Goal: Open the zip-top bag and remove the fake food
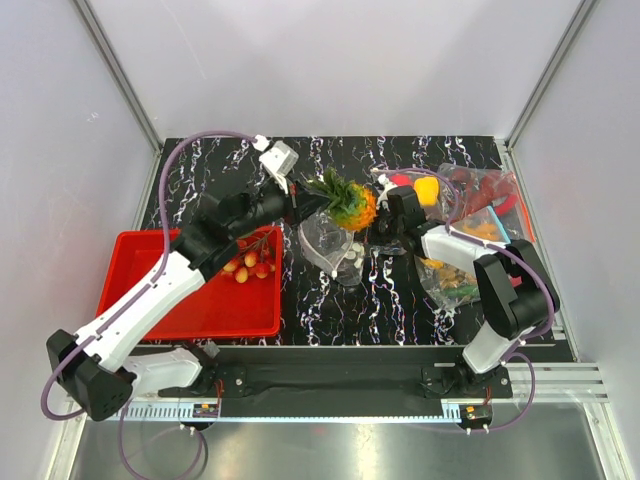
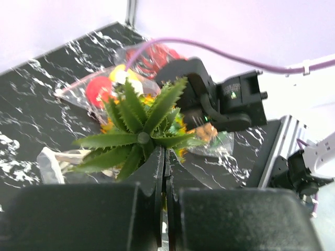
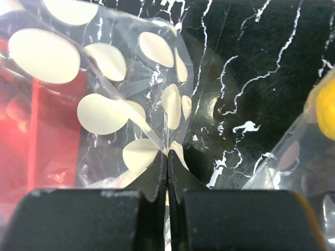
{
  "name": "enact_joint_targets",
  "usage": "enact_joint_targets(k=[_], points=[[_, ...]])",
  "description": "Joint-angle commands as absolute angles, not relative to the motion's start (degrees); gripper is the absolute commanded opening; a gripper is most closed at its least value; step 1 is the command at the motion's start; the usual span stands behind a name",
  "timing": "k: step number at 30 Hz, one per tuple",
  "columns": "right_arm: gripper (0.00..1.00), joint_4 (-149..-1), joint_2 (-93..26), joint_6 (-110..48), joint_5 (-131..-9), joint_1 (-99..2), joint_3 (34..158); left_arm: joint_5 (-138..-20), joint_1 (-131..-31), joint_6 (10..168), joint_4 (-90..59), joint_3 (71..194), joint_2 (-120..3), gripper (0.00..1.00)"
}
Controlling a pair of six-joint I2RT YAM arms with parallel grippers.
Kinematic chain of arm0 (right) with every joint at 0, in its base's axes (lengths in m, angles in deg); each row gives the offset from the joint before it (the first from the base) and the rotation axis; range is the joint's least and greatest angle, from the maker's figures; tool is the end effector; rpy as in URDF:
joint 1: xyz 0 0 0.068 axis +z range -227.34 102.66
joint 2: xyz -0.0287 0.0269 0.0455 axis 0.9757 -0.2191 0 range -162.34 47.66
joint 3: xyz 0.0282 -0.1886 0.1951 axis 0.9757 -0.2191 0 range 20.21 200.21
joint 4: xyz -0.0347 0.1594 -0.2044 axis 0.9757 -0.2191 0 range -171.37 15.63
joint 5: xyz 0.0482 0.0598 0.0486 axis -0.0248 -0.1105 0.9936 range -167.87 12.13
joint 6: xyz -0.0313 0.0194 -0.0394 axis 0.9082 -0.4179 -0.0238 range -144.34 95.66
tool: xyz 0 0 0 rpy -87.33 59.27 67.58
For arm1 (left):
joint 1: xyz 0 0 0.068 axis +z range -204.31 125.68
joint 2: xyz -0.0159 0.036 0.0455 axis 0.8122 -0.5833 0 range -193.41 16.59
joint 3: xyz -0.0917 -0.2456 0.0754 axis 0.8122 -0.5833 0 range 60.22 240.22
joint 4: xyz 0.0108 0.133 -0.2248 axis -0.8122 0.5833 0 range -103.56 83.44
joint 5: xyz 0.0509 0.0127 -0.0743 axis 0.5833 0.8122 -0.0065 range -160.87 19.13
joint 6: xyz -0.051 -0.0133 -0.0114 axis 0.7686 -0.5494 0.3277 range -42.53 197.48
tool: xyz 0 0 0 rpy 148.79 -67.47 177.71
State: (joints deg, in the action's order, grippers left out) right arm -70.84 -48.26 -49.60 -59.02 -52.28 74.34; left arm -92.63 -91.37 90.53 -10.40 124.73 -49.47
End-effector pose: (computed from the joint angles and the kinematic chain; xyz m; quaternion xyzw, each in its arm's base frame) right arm 0.3162 0.1604 0.1908 -0.0700 0.8878 0.3163 0.3269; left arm 0.2044 -0.1709 0.3994 0.2753 0.6800 -0.4076 0.5438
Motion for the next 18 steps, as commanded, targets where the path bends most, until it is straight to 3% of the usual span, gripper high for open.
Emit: enact_joint_targets(k=[1,12,15,18], points=[[0.00,-70.86,-45.59,-48.60,-61.35,-52.65,73.30,-90.30,-90.18,88.99,-14.53,129.21,-46.61,0.00],[0.00,-71.74,-45.24,-47.55,-62.67,-52.65,73.03,-73.17,-77.10,91.62,-9.18,121.48,-31.23,0.00],[0.00,-71.56,-45.24,-47.81,-62.49,-52.64,72.95,-63.87,-74.10,91.45,-4.62,119.81,-28.59,0.00],[0.00,-71.56,-45.15,-47.81,-62.49,-52.65,72.86,-47.29,-72.34,91.53,-0.39,116.57,-25.78,0.00]])
